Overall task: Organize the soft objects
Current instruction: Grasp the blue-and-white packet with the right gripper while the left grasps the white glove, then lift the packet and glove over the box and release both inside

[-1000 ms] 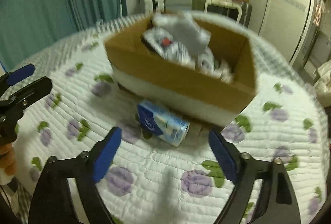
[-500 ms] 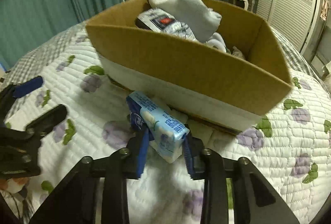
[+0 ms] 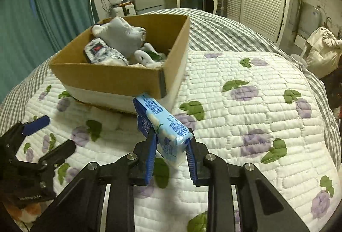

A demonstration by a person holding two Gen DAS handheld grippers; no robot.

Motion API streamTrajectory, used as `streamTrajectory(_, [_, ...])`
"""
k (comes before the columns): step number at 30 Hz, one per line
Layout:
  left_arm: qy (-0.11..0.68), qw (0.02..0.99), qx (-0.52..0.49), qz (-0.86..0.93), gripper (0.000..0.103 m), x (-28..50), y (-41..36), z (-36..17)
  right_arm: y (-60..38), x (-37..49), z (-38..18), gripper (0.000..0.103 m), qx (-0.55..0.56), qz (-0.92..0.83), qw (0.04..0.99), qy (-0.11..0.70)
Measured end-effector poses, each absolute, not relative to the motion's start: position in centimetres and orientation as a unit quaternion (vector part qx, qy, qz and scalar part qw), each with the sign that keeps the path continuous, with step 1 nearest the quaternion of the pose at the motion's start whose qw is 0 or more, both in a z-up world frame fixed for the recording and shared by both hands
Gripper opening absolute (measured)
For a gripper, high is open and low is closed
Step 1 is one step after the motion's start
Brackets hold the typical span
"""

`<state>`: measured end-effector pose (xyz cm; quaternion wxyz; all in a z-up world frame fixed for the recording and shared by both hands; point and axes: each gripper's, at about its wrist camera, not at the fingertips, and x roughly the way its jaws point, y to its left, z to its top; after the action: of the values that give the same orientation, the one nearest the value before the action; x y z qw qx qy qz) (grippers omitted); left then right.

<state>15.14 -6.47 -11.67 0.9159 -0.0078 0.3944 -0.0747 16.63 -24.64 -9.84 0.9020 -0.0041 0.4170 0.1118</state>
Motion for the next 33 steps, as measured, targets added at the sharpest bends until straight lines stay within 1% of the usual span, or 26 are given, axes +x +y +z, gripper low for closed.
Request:
streamTrajectory(4, [0.414,0.907,-0.014,-0.081,0.084,17.2,-7.8,-13.2,-24.7,16.8,-10.2,0.026,-0.008,0.113,0.902,0.417])
streamTrajectory(5, [0.417,0.905,-0.015,-0.084,0.081,17.7,-8.1,-13.5,-24.7,16.9,-10.2,0.026,-0.011,0.113,0.902,0.417])
streamTrajectory(6, [0.419,0.904,-0.015,-0.086,0.073,18.2,-8.2,-13.7,-24.7,16.9,-10.2,0.026,-0.012,0.115,0.902,0.417])
streamTrajectory(7, [0.422,0.902,-0.014,-0.087,0.070,18.6,-8.3,-13.9,-24.6,16.9,-10.3,0.026,-0.012,0.115,0.902,0.416])
streamTrajectory(10, [0.432,0.897,-0.013,-0.091,0.056,19.7,-8.8,-14.5,-24.6,17.0,-10.4,0.026,-0.010,0.117,0.901,0.417])
streamTrajectory(11, [0.433,0.896,-0.014,-0.094,0.045,19.8,-8.9,-14.6,-24.6,17.1,-10.5,0.026,-0.009,0.119,0.901,0.418])
streamTrajectory(12, [0.435,0.895,-0.015,-0.098,0.039,19.9,-9.0,-14.7,-24.6,17.1,-10.6,0.026,-0.009,0.120,0.900,0.419])
streamTrajectory(13, [0.436,0.894,-0.014,-0.103,0.037,19.8,-9.2,-14.8,-24.6,17.1,-10.7,0.026,-0.009,0.121,0.900,0.419])
streamTrajectory(15, [0.432,0.895,-0.002,-0.107,0.026,19.5,-9.5,-14.6,-24.6,17.1,-10.7,0.026,-0.007,0.123,0.899,0.420])
streamTrajectory(21, [0.429,0.897,0.013,-0.104,0.024,18.3,-9.3,-13.9,-24.7,16.9,-10.7,0.026,-0.002,0.123,0.899,0.421])
streamTrajectory(26, [0.417,0.903,0.014,-0.101,0.024,16.7,-8.6,-12.1,-24.8,16.2,-10.1,0.025,-0.001,0.119,0.901,0.418])
streamTrajectory(33, [0.387,0.917,0.023,-0.095,0.024,14.6,-7.5,-8.1,-24.5,13.7,-6.7,0.025,-0.002,0.125,0.913,0.388])
